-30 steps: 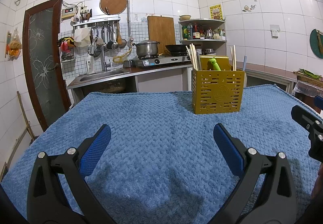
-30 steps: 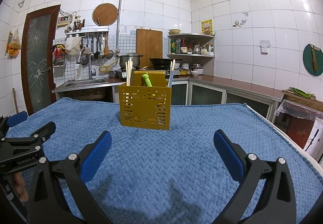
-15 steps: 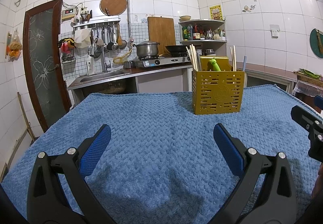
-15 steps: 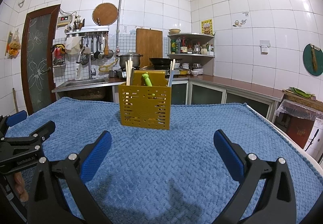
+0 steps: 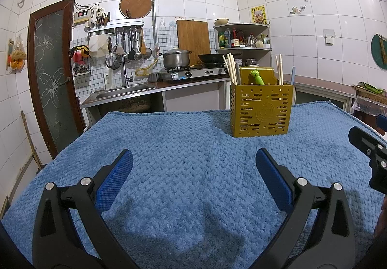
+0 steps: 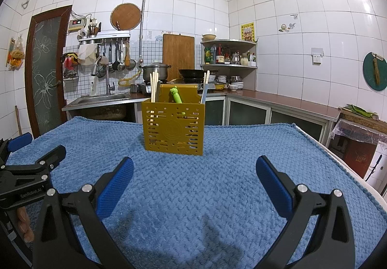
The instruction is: Organize utensils
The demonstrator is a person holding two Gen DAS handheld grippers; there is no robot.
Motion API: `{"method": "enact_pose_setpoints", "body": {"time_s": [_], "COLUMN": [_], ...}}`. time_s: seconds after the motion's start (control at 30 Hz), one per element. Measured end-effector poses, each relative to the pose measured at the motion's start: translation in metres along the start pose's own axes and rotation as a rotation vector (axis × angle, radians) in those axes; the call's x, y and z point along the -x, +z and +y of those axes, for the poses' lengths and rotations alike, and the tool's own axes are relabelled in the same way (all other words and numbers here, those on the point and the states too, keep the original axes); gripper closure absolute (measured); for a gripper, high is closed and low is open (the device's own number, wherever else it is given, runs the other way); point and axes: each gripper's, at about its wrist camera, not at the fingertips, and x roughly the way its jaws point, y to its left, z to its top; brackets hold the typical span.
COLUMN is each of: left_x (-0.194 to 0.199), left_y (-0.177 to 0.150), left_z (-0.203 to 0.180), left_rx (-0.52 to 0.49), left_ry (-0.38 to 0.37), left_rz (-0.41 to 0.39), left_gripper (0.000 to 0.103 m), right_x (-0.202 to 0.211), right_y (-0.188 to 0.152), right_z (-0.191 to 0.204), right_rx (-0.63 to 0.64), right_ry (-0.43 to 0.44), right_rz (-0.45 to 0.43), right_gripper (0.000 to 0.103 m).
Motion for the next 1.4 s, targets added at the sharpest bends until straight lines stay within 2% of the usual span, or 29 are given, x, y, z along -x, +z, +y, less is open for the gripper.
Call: {"method": "enact_pose_setpoints", "body": {"time_s": [1.4], "left_x": [0.0045], "left_y": [0.0024], "left_z": [-0.0020], "left_rx": [0.001], "left_ry": [0.002], "left_rz": [-0.004], "left_gripper": [0.005], "right_x": [-0.0017], "right_y": [-0.0021], "right_z": [0.0001], "right_rx": [-0.005], "right_ry": [-0.007], "right_rz": [0.000], "right_gripper": [0.004]}}
